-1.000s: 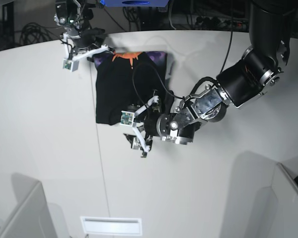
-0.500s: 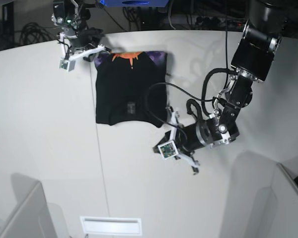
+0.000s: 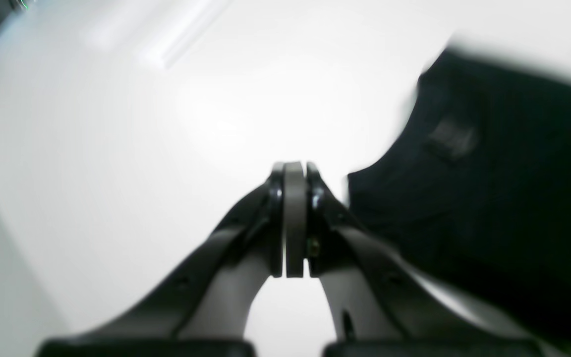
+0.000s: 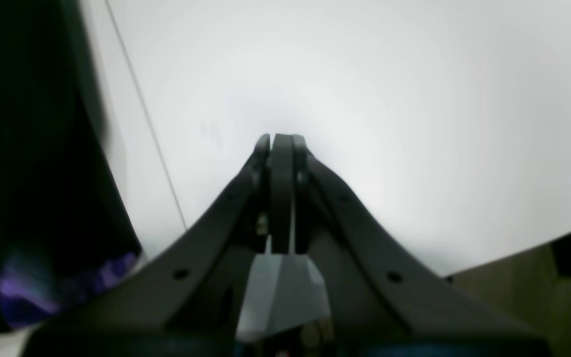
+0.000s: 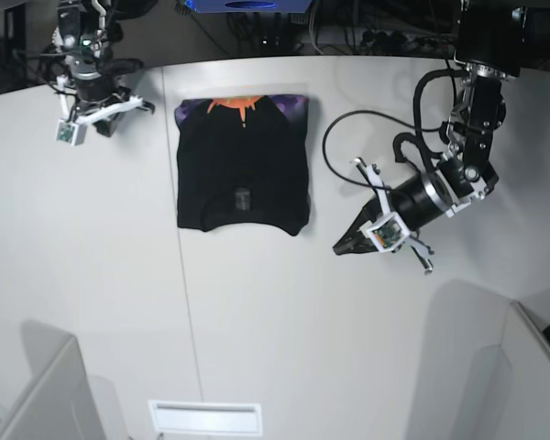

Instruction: Fold the T-shirt properly

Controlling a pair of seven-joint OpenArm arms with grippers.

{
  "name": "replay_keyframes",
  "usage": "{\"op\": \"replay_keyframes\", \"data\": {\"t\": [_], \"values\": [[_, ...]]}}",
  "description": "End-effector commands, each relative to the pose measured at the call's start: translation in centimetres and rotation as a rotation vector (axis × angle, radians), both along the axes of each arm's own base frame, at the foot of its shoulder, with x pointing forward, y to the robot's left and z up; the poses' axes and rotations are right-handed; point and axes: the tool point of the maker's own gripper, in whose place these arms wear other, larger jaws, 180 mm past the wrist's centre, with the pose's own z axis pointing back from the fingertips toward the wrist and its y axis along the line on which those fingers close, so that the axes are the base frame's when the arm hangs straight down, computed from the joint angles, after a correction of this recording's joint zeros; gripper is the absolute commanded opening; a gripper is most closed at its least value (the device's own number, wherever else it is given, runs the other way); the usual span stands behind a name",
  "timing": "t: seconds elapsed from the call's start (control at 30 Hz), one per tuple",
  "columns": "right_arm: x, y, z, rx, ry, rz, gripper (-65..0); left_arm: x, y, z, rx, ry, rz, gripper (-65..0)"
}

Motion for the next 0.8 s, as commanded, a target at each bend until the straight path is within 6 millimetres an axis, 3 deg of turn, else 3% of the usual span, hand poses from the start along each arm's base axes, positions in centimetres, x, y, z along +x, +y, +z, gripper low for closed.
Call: {"op": "replay_keyframes", "data": {"t": [0.0, 0.1, 0.23, 0.37, 0.57, 0.77], "values": [[0.8, -0.9, 1.7, -0.033, -0.057, -0.005, -65.0, -0.4, 0.3, 1.0, -0.036, -0.045, -0.002, -65.0], [1.5, -1.6, 3.0, -0.064, -0.101, 0.048, -65.0, -2.8, 0.0, 0.6, -0.109, -0.069, -0.025, -65.0], [1.6, -0.1, 4.0, -0.069, -0.18, 0.174, -65.0, -5.3, 0.7, -0.4, -0.169, -0.039, -0.006, -65.0], [1.2, 0.5, 5.4, -0.188, -0.289, 0.268, -65.0, -7.4, 1.2, -1.3, -0.204, -0.005, 0.012, -65.0], [-0.6, 1.9, 7.7, -0.346, -0.442, 0.33, -65.0, -10.3, 1.0, -2.2, -0.26, 0.04, 0.008, -65.0], [-3.0, 2.9, 8.0, -0.385, -0.474, 0.363, -65.0, -13.0, 0.7, -3.8, -0.26, 0.117, 0.008, -65.0]]}}
